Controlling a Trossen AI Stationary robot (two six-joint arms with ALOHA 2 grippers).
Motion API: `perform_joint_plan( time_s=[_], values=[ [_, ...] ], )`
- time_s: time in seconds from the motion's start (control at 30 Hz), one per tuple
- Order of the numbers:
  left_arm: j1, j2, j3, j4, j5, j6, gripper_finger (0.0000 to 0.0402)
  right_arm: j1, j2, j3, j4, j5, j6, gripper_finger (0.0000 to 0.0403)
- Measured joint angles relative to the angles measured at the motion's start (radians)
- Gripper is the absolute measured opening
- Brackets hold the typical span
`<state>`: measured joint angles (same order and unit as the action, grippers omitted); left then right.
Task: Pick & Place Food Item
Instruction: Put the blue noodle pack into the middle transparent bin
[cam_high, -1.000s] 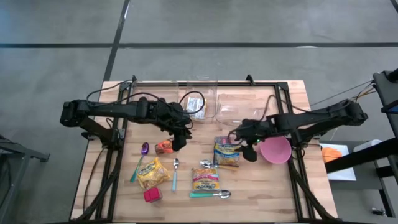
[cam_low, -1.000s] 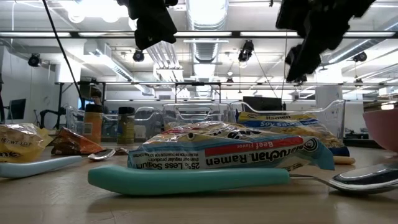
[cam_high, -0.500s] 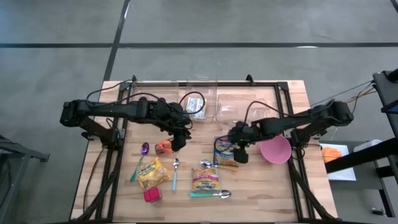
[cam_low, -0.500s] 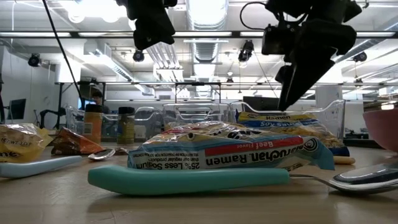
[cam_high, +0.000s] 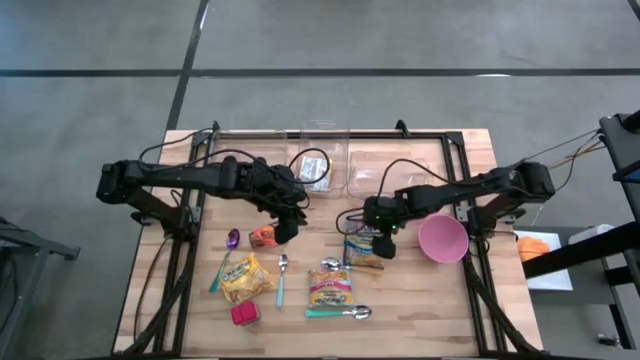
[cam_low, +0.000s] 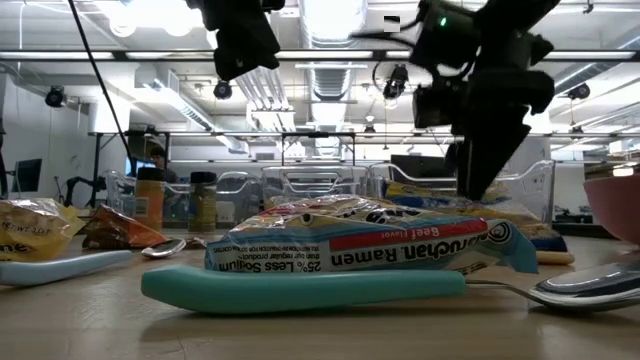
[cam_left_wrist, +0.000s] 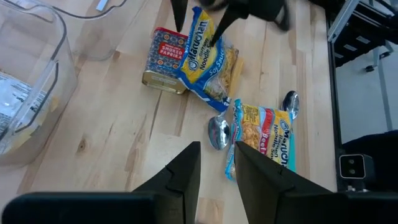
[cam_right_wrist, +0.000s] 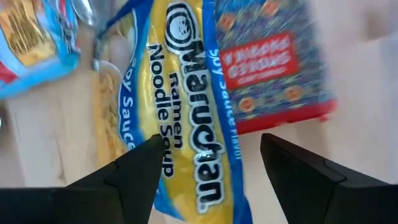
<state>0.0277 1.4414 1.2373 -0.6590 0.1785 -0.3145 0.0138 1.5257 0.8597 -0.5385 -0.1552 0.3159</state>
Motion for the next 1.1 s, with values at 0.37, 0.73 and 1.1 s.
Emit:
perform_joint_plan(
  time_s=[0.37, 0.73, 1.1],
  values=[
    [0.0, 0.0, 0.0, -0.026, 0.014, 0.0, 0.0105, 0.0, 0.054, 0.0, -0.002, -0.096, -0.027, 0.0182],
    [0.0, 0.0, 0.0, -0.026, 0.014, 0.0, 0.0105, -0.002, 0.033, 0.0, -0.011, -0.091, -0.024, 0.001],
    [0.0, 0.0, 0.0, -0.027, 0.014, 0.0, 0.0105, 0.001, -0.017, 0.001, -0.039, -0.09, -0.001, 0.0007]
  ],
)
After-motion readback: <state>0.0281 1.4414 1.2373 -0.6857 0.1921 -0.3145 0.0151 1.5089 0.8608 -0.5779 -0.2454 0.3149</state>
